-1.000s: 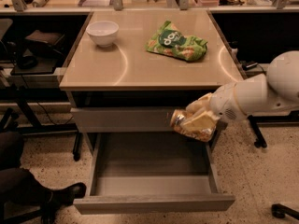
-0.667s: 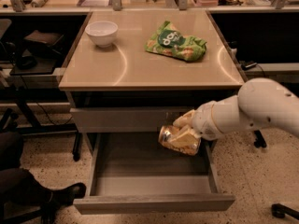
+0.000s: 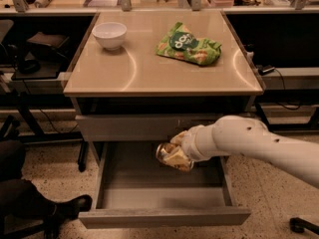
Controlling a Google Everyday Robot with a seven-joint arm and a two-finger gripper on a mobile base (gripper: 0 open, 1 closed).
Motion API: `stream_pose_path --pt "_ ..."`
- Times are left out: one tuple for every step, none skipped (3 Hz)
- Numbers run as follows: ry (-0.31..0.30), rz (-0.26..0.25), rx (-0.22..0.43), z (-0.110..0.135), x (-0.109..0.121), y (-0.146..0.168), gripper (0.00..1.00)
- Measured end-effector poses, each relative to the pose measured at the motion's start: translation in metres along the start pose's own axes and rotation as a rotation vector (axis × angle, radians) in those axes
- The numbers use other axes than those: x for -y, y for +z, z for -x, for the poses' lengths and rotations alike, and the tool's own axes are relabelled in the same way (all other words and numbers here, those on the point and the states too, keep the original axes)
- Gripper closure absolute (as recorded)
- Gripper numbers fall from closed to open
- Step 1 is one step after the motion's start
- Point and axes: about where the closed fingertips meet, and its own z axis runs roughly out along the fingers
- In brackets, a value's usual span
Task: Place orange can into middle drawer
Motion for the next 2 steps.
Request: stream_pose_path --pt "-0.009 -0.089 -0.025 -0.002 0.017 0.033 1.00" --pt "0.024 -0.125 0.009 0.014 0.028 0.044 1.00"
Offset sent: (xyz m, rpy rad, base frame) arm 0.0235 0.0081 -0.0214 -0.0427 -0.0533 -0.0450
